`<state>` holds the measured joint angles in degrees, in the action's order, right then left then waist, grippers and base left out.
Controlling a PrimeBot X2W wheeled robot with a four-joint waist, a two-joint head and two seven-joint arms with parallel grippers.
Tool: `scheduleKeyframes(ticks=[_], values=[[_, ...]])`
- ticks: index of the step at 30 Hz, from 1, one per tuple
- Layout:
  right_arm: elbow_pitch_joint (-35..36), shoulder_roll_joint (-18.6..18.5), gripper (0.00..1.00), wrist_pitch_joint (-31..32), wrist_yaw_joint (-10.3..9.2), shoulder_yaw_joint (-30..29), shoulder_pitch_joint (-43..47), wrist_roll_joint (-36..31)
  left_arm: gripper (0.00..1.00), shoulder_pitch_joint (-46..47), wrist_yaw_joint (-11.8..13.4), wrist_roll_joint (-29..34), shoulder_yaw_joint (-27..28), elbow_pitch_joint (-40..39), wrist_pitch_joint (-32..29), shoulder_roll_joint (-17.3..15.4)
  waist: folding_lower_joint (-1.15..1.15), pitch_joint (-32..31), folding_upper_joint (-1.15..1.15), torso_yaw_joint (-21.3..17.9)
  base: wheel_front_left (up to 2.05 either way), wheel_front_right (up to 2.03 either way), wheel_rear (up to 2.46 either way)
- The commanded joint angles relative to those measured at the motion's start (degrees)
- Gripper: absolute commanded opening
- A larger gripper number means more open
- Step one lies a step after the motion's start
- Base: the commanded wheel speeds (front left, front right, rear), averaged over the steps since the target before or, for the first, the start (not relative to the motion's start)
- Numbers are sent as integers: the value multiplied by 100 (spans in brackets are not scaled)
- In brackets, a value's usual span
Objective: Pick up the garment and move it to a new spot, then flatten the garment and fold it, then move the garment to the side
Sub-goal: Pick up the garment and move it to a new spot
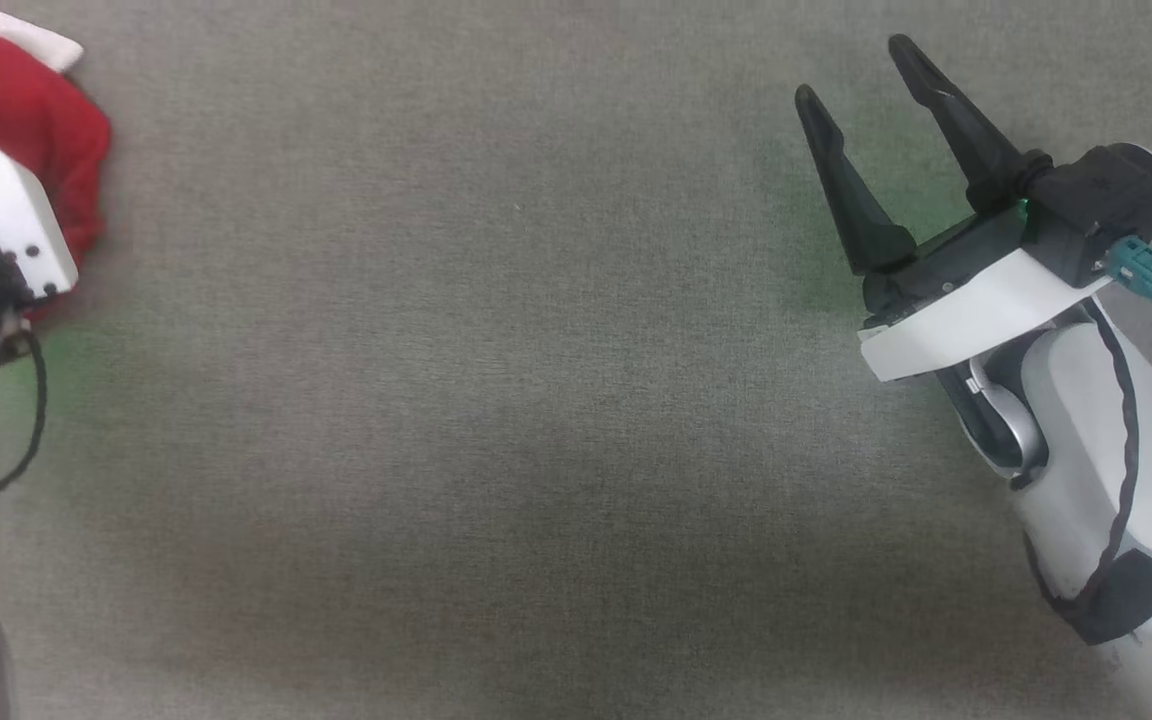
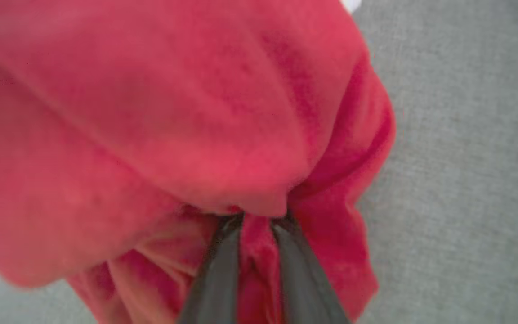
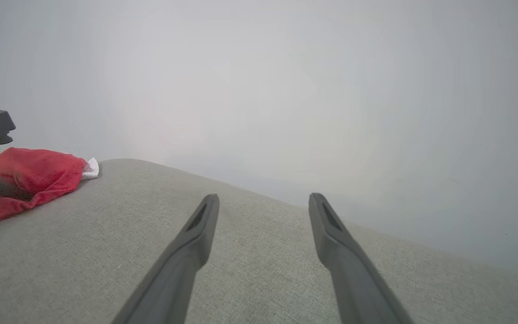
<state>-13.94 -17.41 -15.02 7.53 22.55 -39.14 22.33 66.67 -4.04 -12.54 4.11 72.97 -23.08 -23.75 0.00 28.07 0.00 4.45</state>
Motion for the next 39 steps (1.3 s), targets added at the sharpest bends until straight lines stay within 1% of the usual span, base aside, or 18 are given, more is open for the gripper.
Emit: scheduleKeyframes(ticks=[1, 2, 6, 8, 10, 13, 16, 18, 19, 21, 24, 28, 29, 32, 34, 36, 39], values=[[12, 18, 100, -17, -8, 22, 12, 26, 0, -212, 42, 4, -5, 82, 147, 4, 0, -149, 0, 67, 0, 0, 0], [-8, 24, 100, -17, -8, 12, 56, 31, 0, -201, 79, -19, 13, 58, 284, -2, 0, -239, 0, 97, 0, 0, 0], [-174, 60, 100, -18, -8, -30, 238, 59, 0, -199, 24, 74, -89, -84, 878, -70, 0, -658, 0, 201, 0, 0, 0], [-272, 81, 100, -18, -8, -105, 363, 80, 0, -209, -2, 132, -168, -145, 1182, -18, 0, -891, 0, 261, 0, 0, 0], [-353, 119, 100, -17, -8, -188, 492, 101, 0, -162, -39, 119, -225, -226, 1461, 71, 0, -1107, 0, 309, 0, 0, 0], [-402, 233, 100, -17, -8, -366, 733, 120, 0, -33, -246, 17, -360, -423, 1811, 279, 0, -1434, 0, 293, 0, 0, 0], [-367, 330, 100, -17, -8, -584, 922, 125, 0, 29, -332, -18, -562, -614, 1941, 501, 0, -1571, 0, 208, 0, 0, 0], [-333, 406, 100, -17, -8, -734, 1073, 129, 0, 44, -342, -86, -834, -834, 1913, 789, 0, -1632, 0, 120, 0, 0, 0], [-308, 433, 100, -17, -8, -810, 1148, 127, 0, 20, -344, -207, -1002, -981, 1873, 971, 0, -1655, 0, 70, 0, 0, 0], [-244, 497, 100, -17, -8, -945, 1264, 129, 0, -87, -345, -577, -1302, -1336, 1725, 1188, 0, -1670, 0, -76, 0, 0, 0], [-132, 608, 100, -17, -6, -1093, 1393, 133, 0, -255, -340, -1131, -1848, -2016, 1431, 1285, 0, -1610, 0, -383, 0, 0, 0], [33, 717, 100, -18, -7, -1340, 1504, 147, 0, -417, -343, -1648, -2578, -2948, 1093, 1375, 0, -1449, 0, -873, 0, 0, 0], [33, 717, 100, -18, -7, -1340, 1504, 147, 0, -417, -343, -1648, -2578, -2948, 1093, 1375, 0, -1449, 0, -873, 0, 0, 0], [128, 829, 100, -17, -5, -1535, 1539, 181, 0, -435, -344, -1930, -2969, -3447, 953, 1491, 0, -1319, 0, -1222, 0, 0, 0], [187, 888, 100, -17, -5, -1664, 1516, 192, 0, -428, -343, -2097, -3206, -3633, 885, 1573, 0, -1230, 0, -1436, 0, 0, 0], [223, 934, 100, -17, -5, -1798, 1505, 211, 0, -428, -343, -2195, -3497, -3701, 782, 1640, 0, -1150, 0, -1613, 0, 0, 0], [285, 1000, 100, -17, -5, -1931, 1453, 232, 0, -443, -343, -2371, -3864, -3667, 620, 1630, 0, -1037, 0, -1883, 0, 0, 0]])
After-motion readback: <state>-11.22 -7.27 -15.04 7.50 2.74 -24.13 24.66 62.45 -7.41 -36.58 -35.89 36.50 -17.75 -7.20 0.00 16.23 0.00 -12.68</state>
